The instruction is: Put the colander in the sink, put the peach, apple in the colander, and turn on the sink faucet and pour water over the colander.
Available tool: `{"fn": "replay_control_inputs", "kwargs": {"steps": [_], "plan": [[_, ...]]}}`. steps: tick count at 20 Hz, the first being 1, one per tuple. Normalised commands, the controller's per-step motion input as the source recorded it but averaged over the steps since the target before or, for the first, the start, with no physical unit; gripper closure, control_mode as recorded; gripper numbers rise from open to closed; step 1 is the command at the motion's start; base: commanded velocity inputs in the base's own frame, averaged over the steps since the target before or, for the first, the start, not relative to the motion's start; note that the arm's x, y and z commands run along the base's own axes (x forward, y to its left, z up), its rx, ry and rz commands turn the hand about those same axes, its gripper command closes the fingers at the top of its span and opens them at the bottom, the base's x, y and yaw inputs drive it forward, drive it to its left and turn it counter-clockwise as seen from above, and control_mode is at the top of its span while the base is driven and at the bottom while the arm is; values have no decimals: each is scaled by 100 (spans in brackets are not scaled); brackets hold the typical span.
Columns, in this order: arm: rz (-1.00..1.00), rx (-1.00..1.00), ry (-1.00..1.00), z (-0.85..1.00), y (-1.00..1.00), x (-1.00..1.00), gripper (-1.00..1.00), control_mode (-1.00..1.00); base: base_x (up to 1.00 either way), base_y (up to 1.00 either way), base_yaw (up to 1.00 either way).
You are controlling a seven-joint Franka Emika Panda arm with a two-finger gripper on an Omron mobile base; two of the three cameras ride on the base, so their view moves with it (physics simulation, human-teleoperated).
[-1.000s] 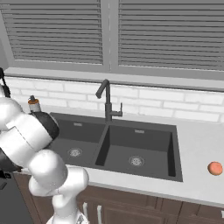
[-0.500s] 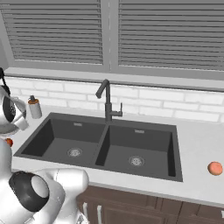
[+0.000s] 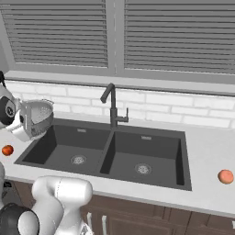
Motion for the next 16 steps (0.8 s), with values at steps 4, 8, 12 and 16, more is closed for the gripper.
{"fn": "replay_control_inputs", "kwargs": {"steps": [4, 8, 12, 16], "plan": [[-60, 0, 15, -6, -31, 0, 100, -100, 0, 0, 0], [-50, 0, 3, -18, -13, 16, 100, -100, 0, 0, 0], [-44, 0, 0, -41, 0, 29, 100, -100, 0, 0, 0], [-36, 0, 0, -59, 0, 34, 100, -100, 0, 0, 0]]}}
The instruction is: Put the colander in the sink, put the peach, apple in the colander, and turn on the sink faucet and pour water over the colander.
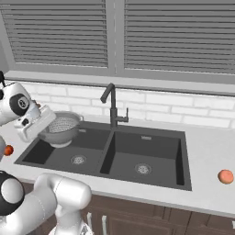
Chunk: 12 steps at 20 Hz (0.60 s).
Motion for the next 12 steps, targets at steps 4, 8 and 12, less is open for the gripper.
{"fn": "replay_control_inputs", "kwargs": {"steps": [4, 8, 12], "plan": [[-23, 0, 0, -43, -3, 24, 100, -100, 0, 0, 0], [-20, 0, 0, -38, -22, 15, 100, -100, 0, 0, 0], [-19, 0, 0, -39, -15, 12, 100, -100, 0, 0, 0]]}}
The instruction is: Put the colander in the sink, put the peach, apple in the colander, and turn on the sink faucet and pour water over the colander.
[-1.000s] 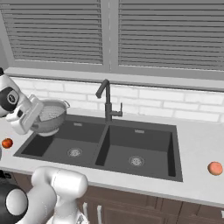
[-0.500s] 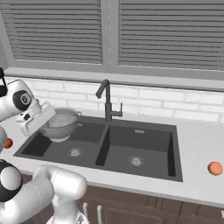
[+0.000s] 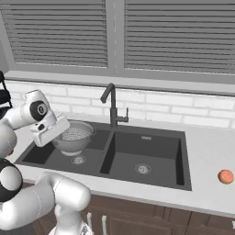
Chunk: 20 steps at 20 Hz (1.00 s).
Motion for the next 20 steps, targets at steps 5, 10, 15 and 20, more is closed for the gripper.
{"fn": "replay_control_inputs", "kwargs": {"steps": [5, 10, 15, 20], "plan": [[-11, 0, -5, -41, 0, 18, 100, -100, 0, 0, 0], [-8, 0, -8, -45, 0, 21, 100, -100, 0, 0, 0], [-7, 0, -7, -40, 1, 20, 100, -100, 0, 0, 0], [-4, -1, -3, -35, 14, 10, 100, -100, 0, 0, 0]]}}
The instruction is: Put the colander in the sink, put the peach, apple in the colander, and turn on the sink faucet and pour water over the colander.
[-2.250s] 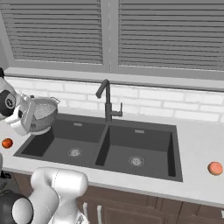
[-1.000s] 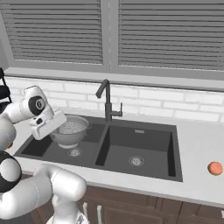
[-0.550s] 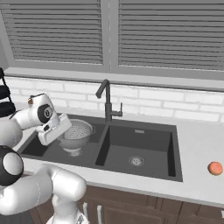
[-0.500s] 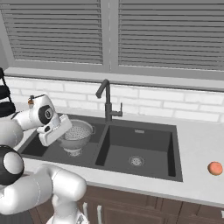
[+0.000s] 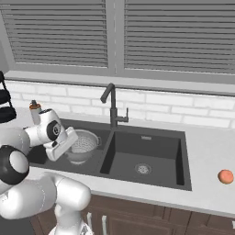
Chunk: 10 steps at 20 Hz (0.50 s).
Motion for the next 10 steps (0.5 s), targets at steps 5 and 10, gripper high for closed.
{"fn": "replay_control_inputs", "kwargs": {"steps": [5, 10], "plan": [[-5, -3, 0, -40, 6, 6, 100, -100, 0, 0, 0], [-8, -3, 0, -43, 0, 20, 100, -100, 0, 0, 0]]}}
